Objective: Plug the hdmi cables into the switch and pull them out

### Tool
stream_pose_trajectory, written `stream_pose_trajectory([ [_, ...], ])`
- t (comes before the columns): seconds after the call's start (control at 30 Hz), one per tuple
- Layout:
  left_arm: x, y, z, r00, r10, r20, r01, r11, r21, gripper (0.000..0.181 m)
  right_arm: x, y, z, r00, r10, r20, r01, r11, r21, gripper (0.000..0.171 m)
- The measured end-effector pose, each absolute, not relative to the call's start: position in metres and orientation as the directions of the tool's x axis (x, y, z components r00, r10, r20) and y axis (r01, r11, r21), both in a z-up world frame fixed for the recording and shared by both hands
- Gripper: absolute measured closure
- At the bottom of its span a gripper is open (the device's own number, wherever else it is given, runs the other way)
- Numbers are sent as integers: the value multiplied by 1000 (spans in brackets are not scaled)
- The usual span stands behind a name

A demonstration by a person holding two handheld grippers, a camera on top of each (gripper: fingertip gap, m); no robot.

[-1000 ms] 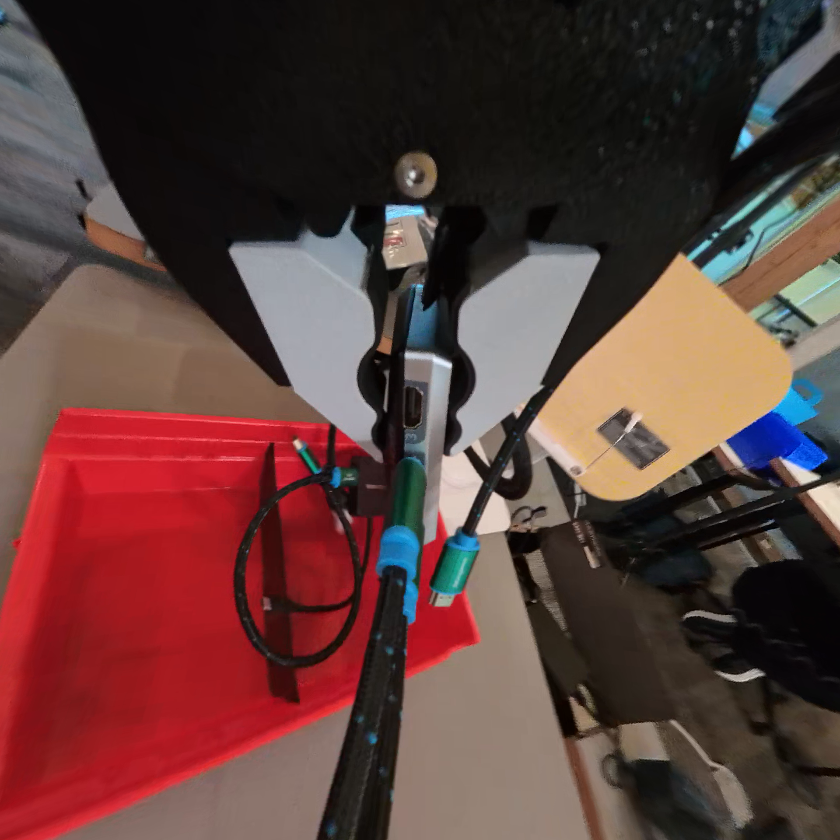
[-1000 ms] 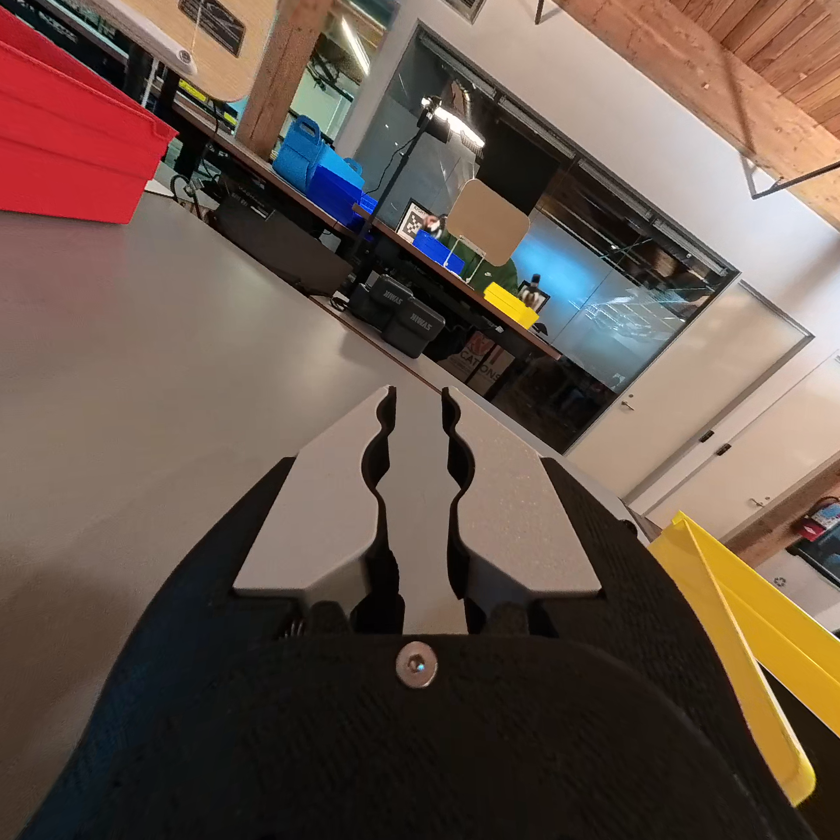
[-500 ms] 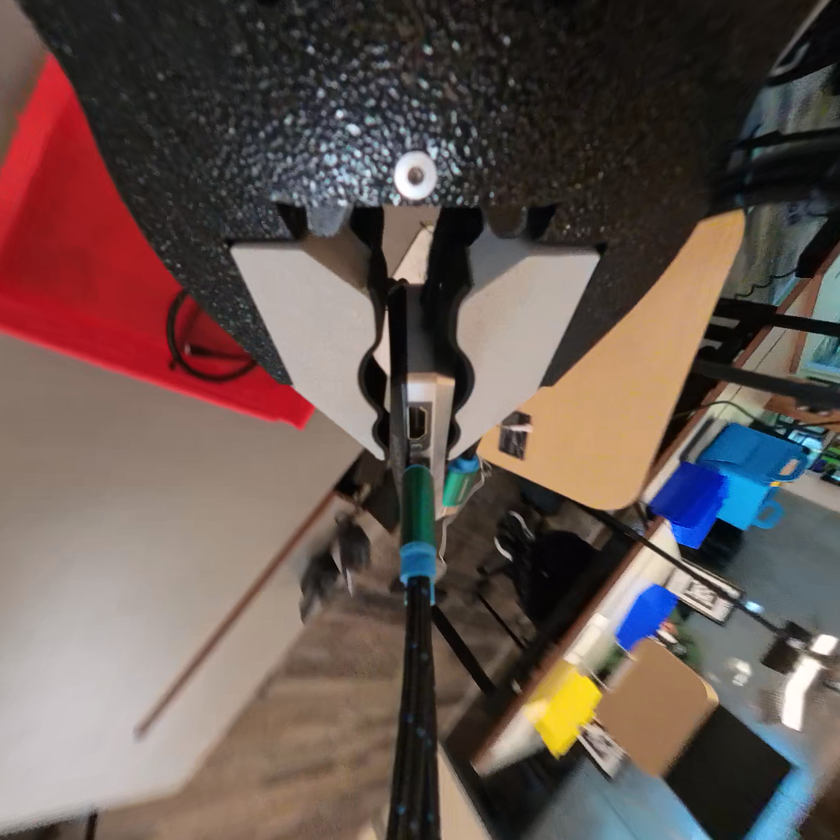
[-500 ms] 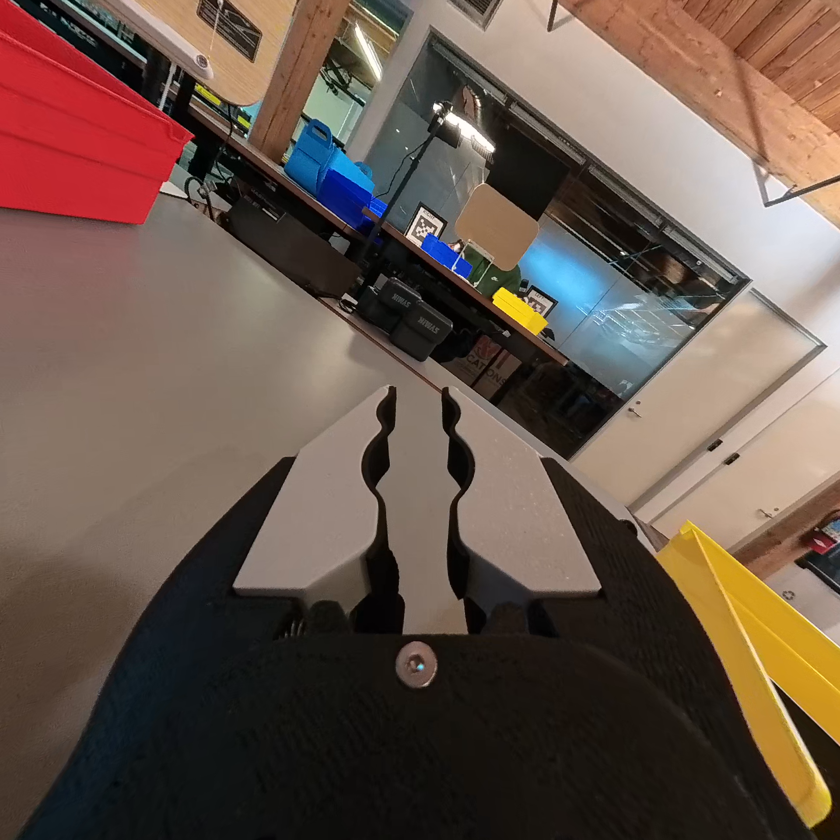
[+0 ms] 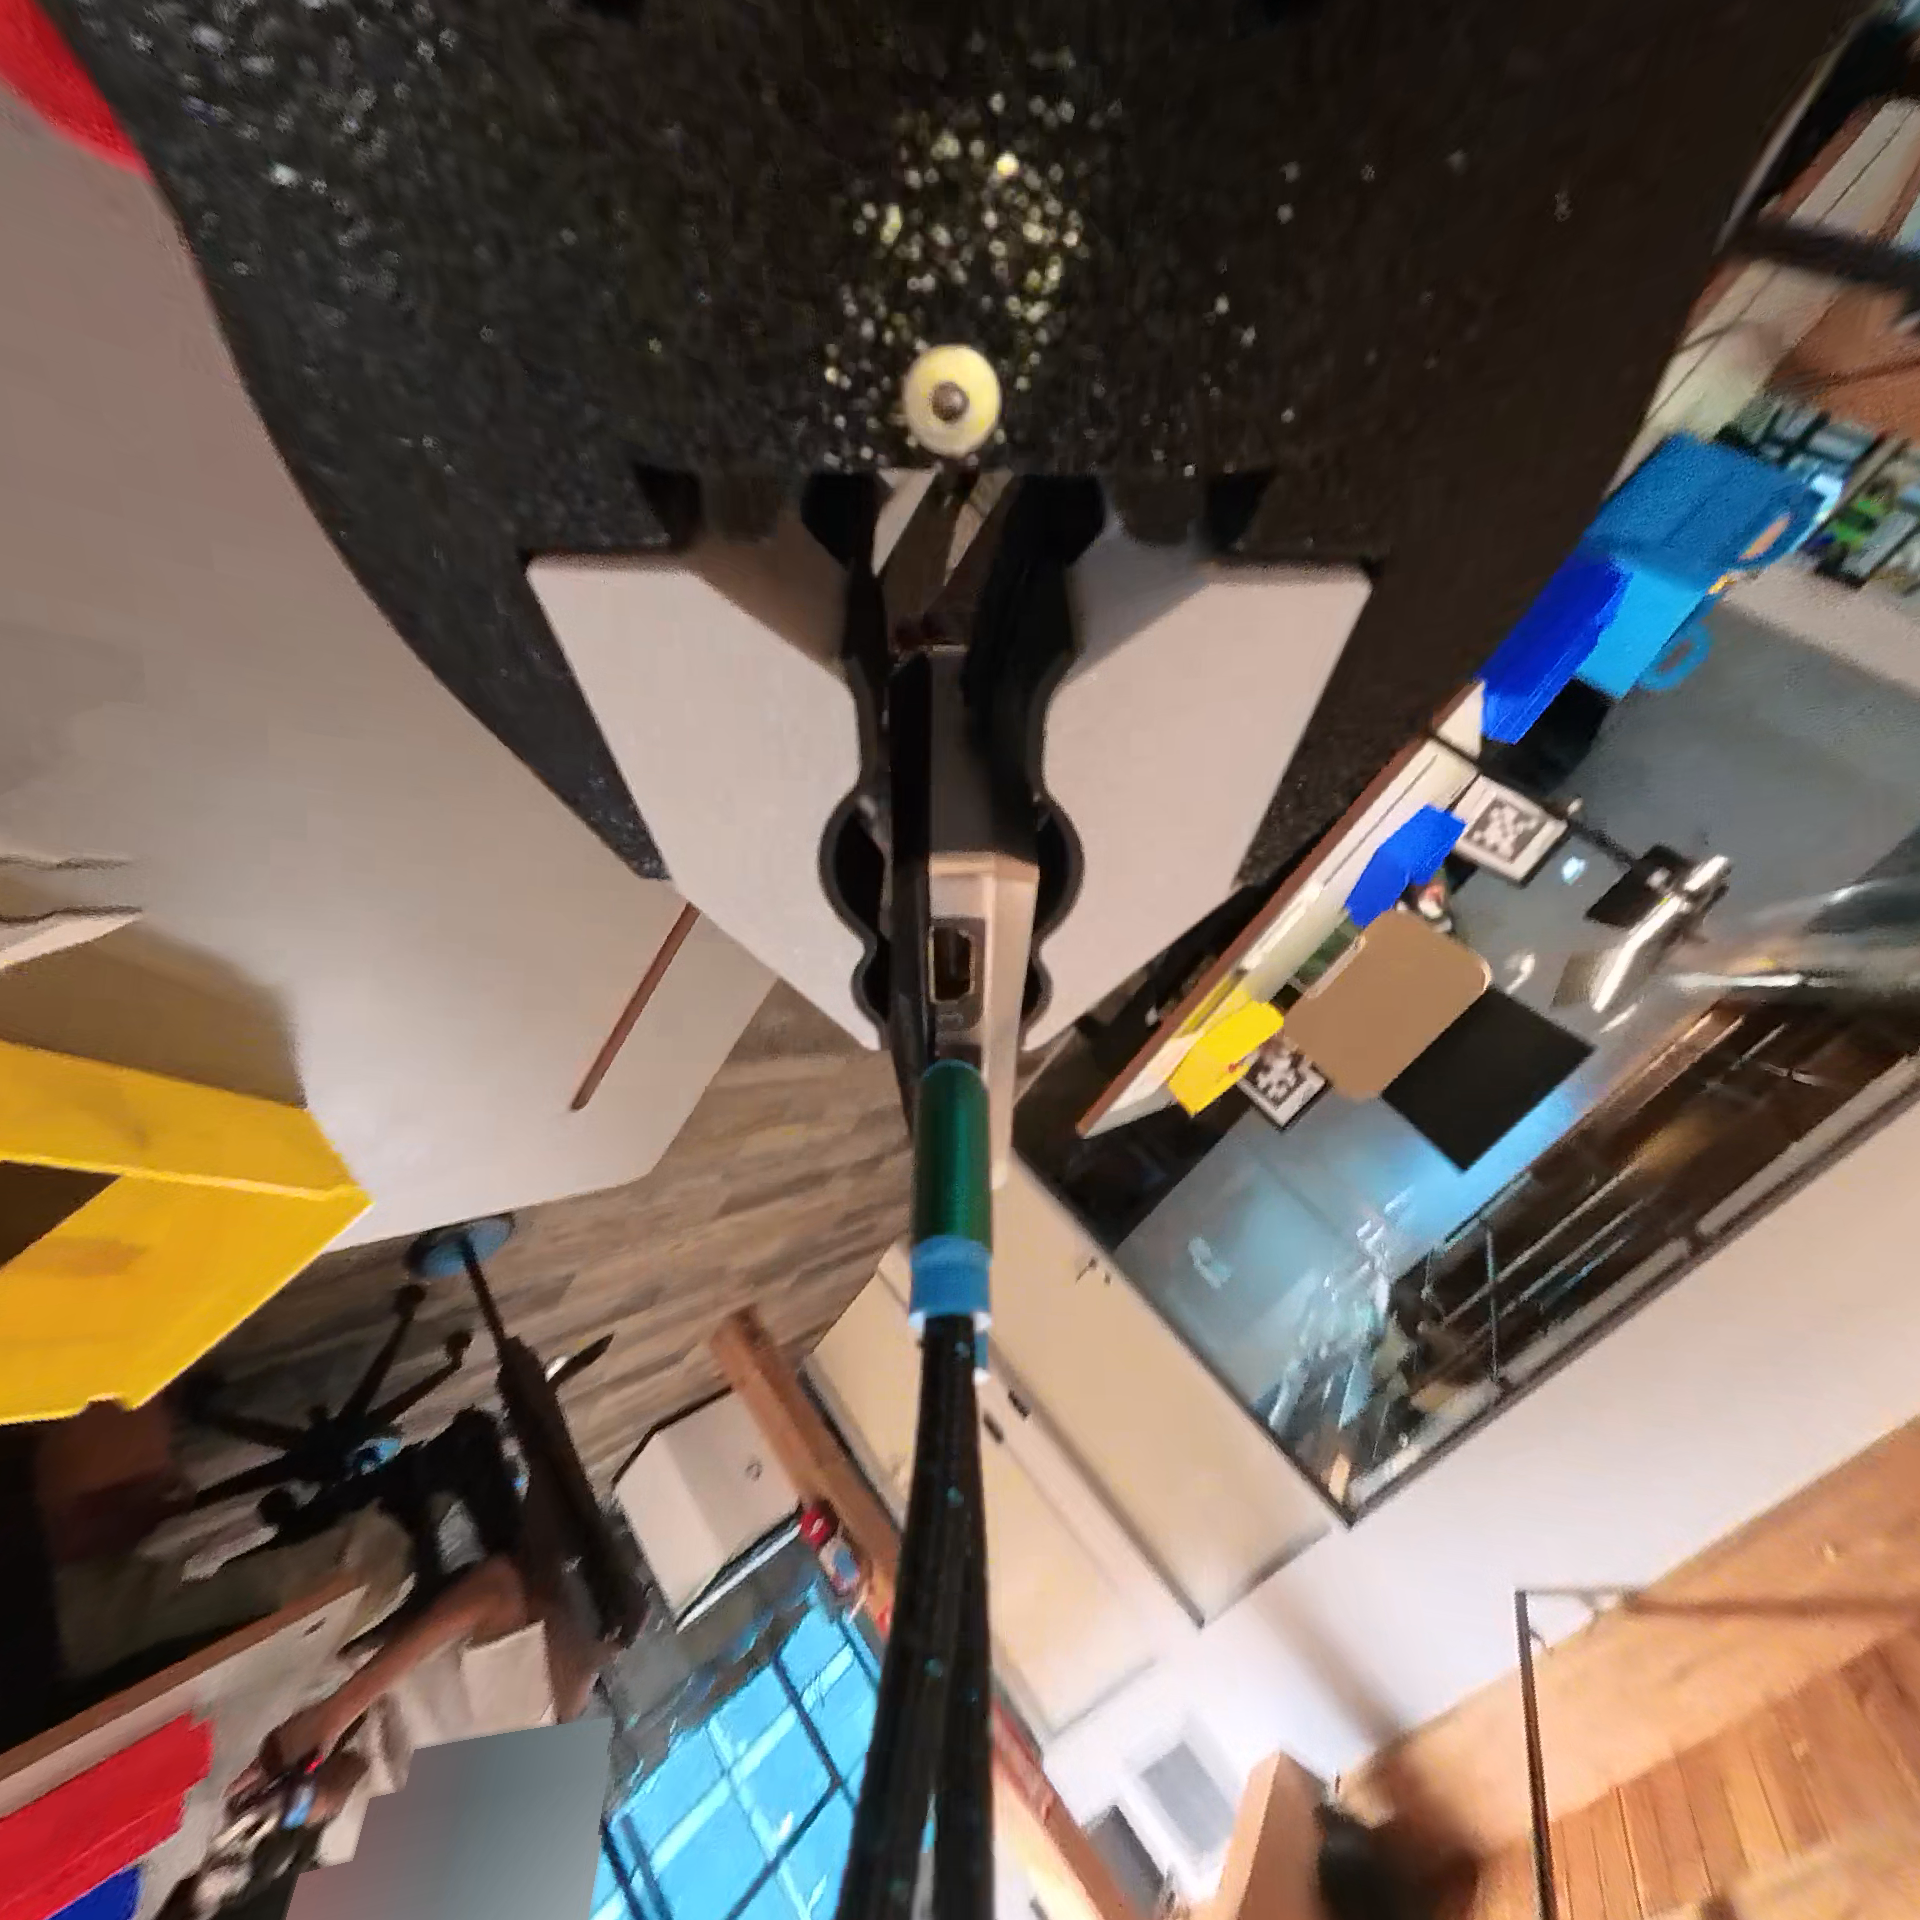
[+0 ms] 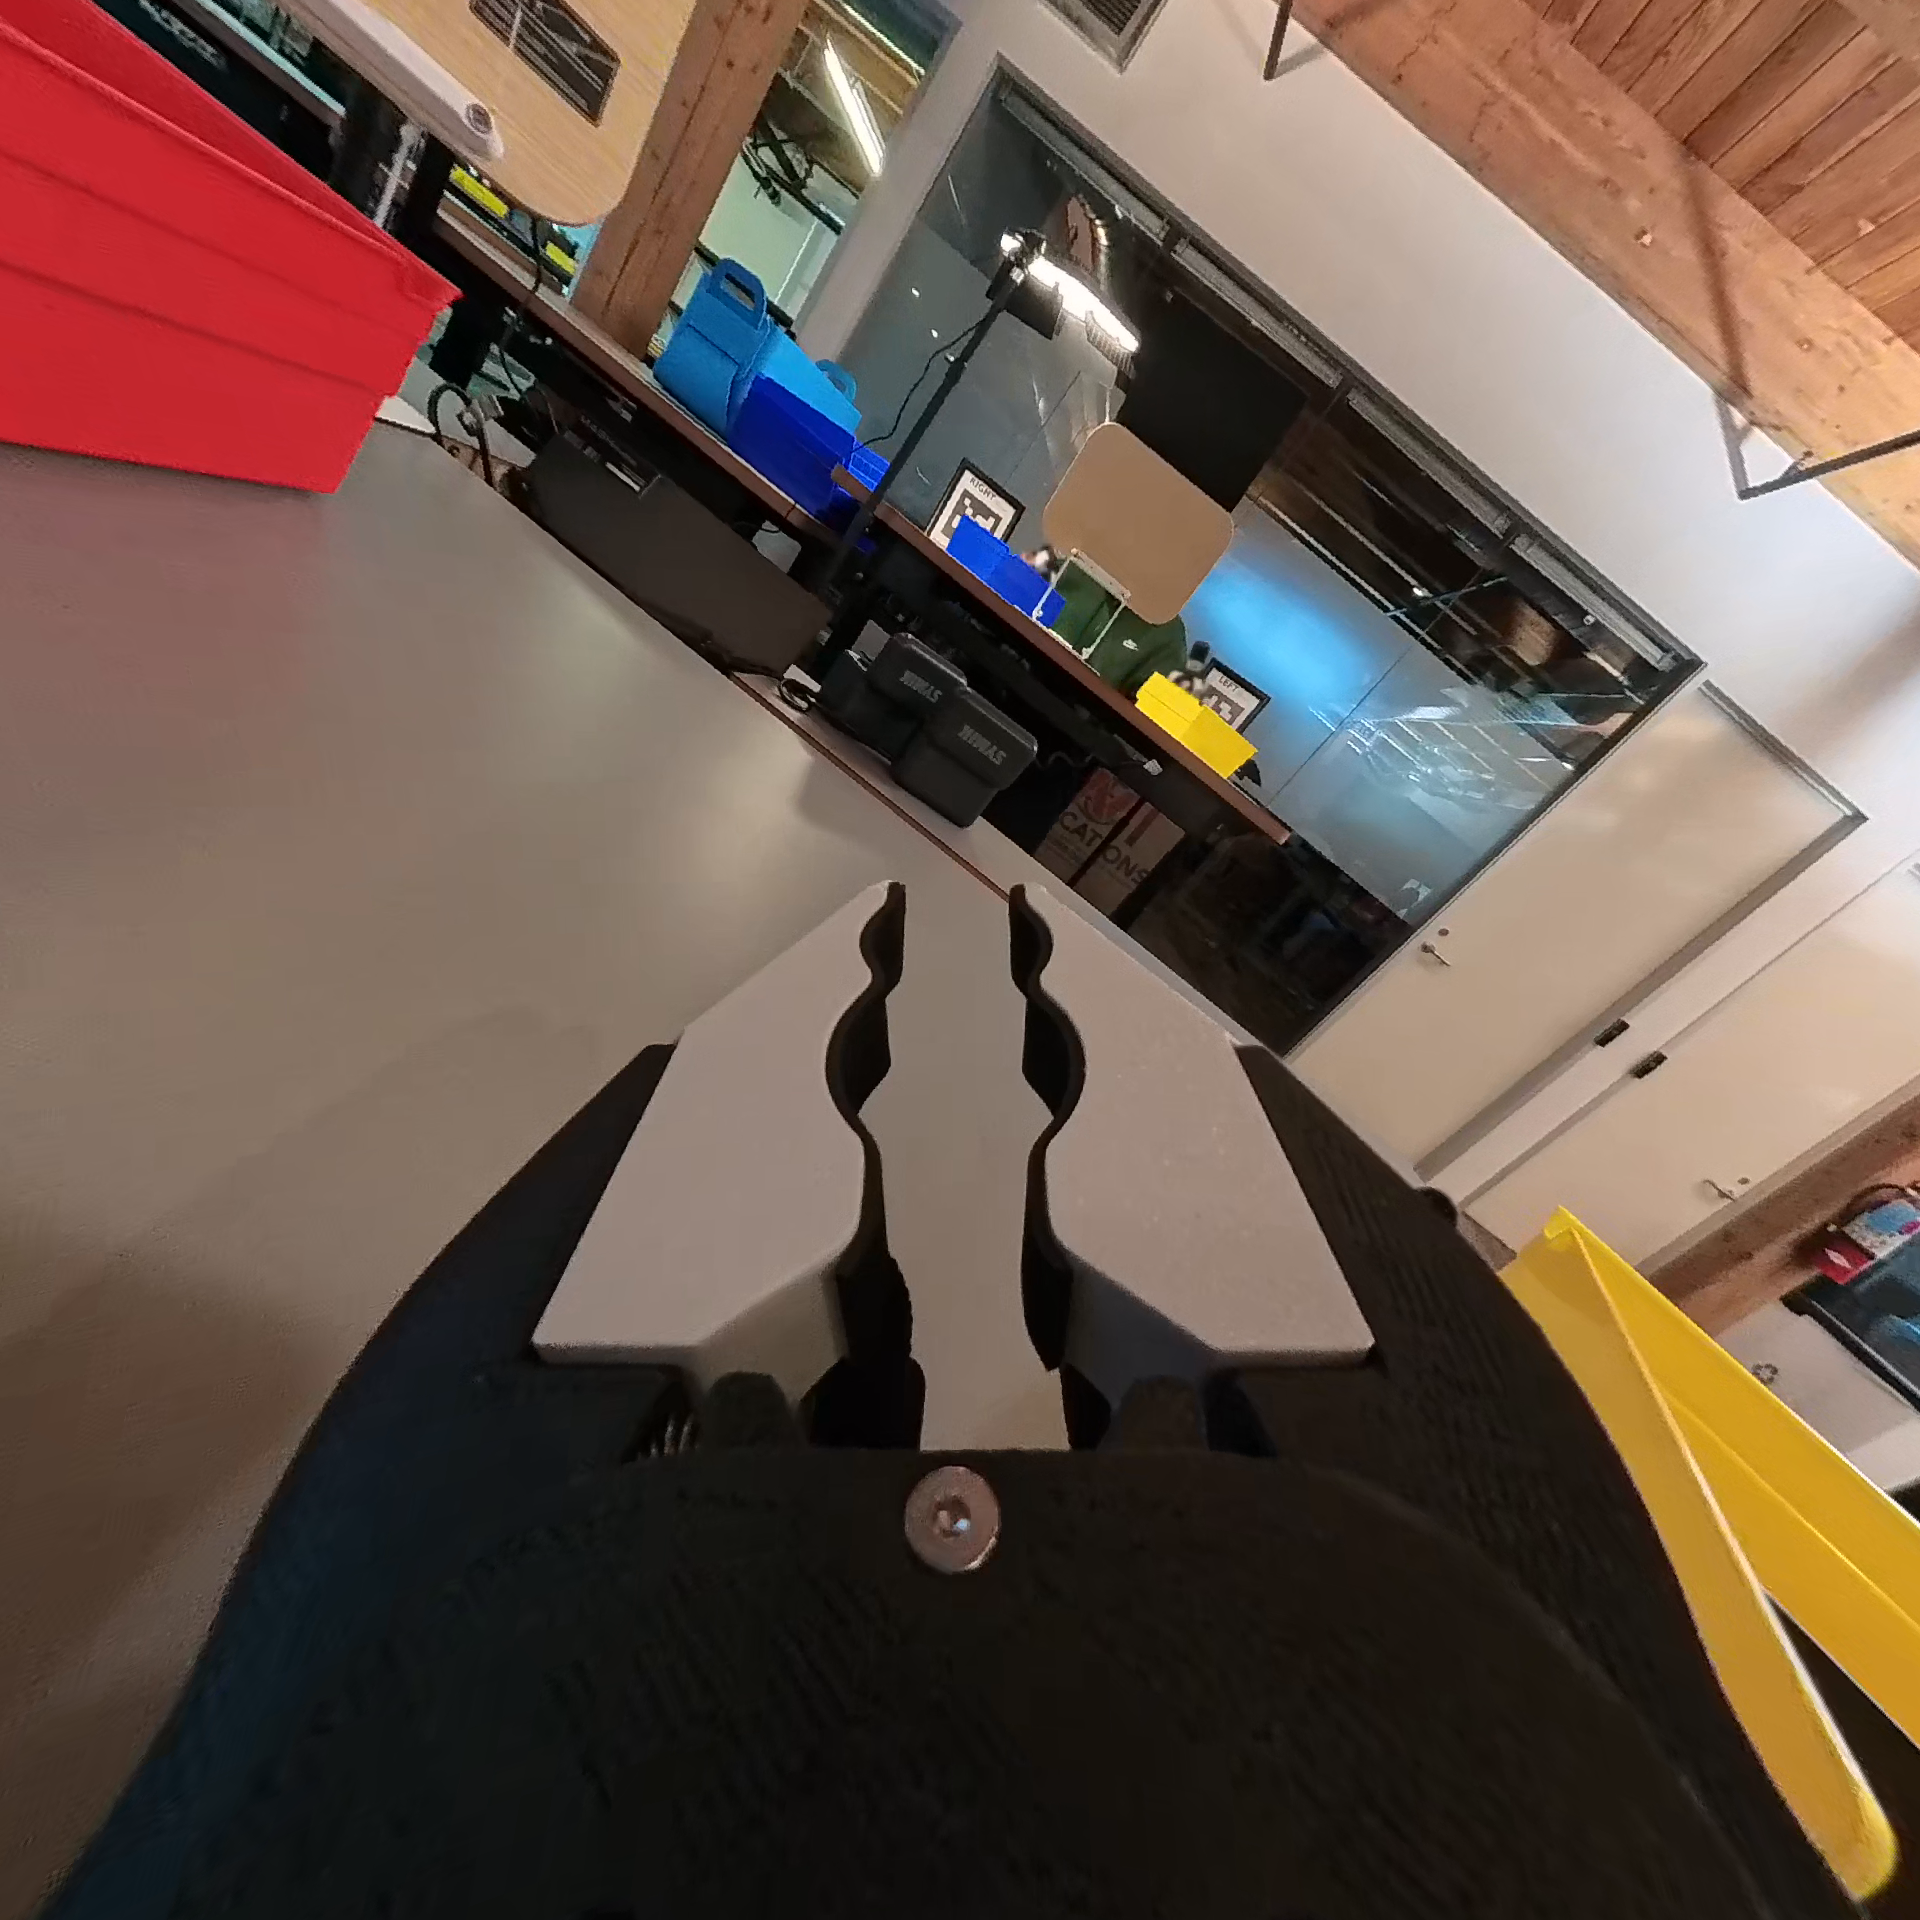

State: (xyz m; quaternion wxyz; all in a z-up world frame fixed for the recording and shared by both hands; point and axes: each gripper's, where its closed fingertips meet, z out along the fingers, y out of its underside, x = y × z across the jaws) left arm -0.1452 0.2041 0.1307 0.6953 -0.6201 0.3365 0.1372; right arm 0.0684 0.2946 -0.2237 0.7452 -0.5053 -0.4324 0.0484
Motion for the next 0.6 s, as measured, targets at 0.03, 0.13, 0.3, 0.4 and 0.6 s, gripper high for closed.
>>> stream_pose_trajectory([
  [0.03,-127,209,118,737,-234,-634,-596,218,-773,161,68,294,-223,620,509,598,364,488,-793,152],
  [0.13,-74,228,76,743,-280,-608,-534,300,-790,162,70,292,-221,622,501,602,361,499,-788,153],
  [0.3,-2,258,6,789,-297,-538,-406,405,-819,162,85,297,-213,686,462,562,342,477,-810,153],
  [0.4,20,276,-36,831,-201,-519,-398,436,-807,162,96,305,-210,735,450,507,314,437,-843,153],
  [0.6,48,298,-115,693,-12,-720,-637,456,-621,163,108,315,-209,788,440,431,272,381,-884,153],
])
